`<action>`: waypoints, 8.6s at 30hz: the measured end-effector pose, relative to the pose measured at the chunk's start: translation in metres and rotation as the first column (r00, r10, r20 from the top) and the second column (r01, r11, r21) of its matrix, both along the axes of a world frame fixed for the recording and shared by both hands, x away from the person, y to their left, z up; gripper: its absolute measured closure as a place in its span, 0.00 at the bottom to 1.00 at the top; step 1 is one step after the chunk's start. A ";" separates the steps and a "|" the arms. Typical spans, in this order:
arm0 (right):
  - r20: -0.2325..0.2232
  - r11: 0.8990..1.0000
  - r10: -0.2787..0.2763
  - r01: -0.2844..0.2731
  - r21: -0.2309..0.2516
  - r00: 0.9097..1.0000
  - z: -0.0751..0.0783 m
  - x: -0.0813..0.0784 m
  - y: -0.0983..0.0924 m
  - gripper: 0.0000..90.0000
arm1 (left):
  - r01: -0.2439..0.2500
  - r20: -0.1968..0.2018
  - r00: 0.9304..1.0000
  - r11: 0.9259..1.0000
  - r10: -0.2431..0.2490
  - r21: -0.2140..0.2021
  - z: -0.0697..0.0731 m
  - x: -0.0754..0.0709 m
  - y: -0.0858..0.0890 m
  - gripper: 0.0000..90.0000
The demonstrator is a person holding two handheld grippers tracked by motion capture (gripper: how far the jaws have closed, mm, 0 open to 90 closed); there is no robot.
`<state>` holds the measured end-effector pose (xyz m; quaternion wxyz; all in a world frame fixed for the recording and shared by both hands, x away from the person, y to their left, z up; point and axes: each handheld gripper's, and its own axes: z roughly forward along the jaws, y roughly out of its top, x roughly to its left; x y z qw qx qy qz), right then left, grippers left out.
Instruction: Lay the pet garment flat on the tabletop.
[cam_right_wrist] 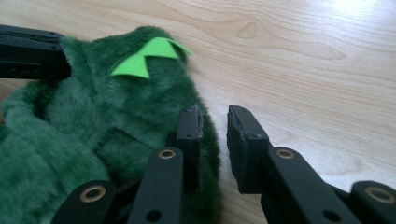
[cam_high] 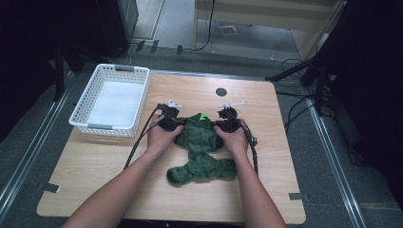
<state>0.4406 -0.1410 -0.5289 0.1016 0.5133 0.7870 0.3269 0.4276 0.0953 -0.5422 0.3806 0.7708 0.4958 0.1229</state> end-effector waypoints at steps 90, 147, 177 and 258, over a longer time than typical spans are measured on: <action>0.138 0.950 0.244 -0.265 0.166 0.960 -0.005 -0.103 -0.008 0.86 | 0.086 0.120 0.989 0.996 -0.089 0.034 0.005 -0.087 0.009 0.83; 0.041 0.998 -0.023 0.021 0.054 0.999 -0.003 0.028 0.055 0.69 | 0.128 0.062 0.990 0.992 -0.127 -0.016 0.003 -0.082 -0.009 0.60; 0.148 0.994 0.051 -0.064 0.088 0.988 -0.009 -0.085 -0.020 0.77 | 0.011 0.139 0.990 0.999 -0.006 -0.036 0.002 -0.078 0.018 0.61; 0.330 0.986 -0.088 0.034 0.164 0.940 0.012 -0.204 -0.109 0.06 | -0.004 0.258 0.965 0.988 0.045 -0.154 0.010 -0.208 0.164 0.08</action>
